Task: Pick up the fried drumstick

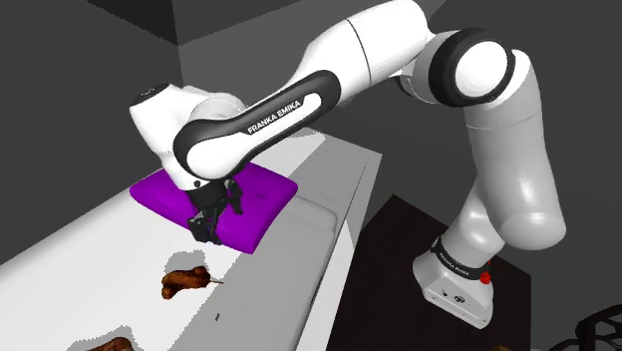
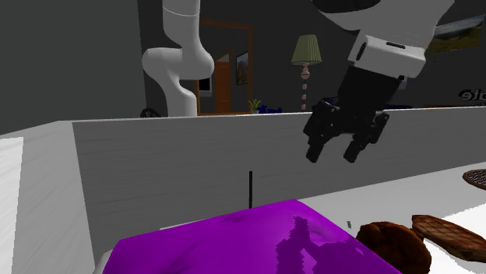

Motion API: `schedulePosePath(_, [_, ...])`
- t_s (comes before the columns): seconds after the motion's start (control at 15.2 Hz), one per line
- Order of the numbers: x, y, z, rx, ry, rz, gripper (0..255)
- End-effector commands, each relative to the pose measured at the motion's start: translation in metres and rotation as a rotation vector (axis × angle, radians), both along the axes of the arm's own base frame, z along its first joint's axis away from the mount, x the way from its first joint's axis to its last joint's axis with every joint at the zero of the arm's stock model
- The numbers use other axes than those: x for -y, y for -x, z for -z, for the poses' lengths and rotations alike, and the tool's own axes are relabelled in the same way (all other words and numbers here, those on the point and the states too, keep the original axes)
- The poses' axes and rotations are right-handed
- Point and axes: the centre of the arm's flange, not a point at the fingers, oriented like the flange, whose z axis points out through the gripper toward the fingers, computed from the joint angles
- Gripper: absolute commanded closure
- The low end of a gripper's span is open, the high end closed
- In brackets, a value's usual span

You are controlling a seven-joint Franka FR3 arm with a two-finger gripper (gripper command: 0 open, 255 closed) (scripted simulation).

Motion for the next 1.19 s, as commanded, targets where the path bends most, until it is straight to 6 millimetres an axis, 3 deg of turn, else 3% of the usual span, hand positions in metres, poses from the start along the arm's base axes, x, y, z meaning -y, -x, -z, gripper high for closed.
schedulePosePath(0.0, [-0.019,-0.006,0.022,-0.017,0.01,-0.009,0])
schedulePosePath(0.53, [-0.094,-0.026,0.106,-0.082,0.048,-0.049,0])
schedulePosePath(1.12, [-0.098,-0.027,0.151,-0.086,0.049,-0.051,0])
